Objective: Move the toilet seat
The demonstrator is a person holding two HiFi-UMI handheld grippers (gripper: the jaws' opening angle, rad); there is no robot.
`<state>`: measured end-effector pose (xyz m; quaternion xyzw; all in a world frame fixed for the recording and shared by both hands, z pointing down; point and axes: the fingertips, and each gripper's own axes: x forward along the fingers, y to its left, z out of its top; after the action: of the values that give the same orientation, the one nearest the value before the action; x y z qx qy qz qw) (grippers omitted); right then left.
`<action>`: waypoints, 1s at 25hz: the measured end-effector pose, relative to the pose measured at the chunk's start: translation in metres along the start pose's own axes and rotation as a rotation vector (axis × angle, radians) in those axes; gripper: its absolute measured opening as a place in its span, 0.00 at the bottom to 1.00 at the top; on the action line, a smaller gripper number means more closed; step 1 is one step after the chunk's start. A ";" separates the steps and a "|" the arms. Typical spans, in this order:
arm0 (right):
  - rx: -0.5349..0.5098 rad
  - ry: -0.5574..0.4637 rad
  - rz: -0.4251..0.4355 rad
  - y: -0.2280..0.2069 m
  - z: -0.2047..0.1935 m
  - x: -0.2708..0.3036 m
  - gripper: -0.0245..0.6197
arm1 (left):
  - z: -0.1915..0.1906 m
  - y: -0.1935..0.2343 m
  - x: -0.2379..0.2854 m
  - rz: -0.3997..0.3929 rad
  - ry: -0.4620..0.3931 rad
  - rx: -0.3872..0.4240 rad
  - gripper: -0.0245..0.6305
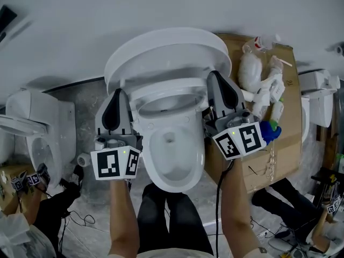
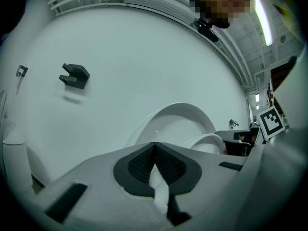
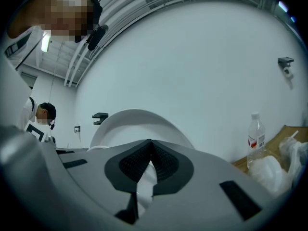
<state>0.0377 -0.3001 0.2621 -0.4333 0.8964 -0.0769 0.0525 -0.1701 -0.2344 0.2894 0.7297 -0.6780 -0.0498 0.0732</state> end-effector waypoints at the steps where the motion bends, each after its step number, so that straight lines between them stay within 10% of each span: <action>1: 0.000 0.000 0.000 0.000 0.000 0.000 0.06 | 0.000 0.000 0.000 0.000 -0.001 0.000 0.05; 15: -0.079 0.007 -0.016 0.006 0.002 -0.002 0.06 | 0.000 0.001 -0.001 0.022 0.008 0.000 0.05; 25: -0.320 0.094 -0.014 0.034 -0.002 -0.021 0.06 | 0.004 -0.012 -0.007 0.001 0.031 0.171 0.05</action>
<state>0.0239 -0.2629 0.2580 -0.4382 0.8957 0.0465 -0.0599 -0.1591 -0.2268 0.2832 0.7336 -0.6789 0.0198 0.0211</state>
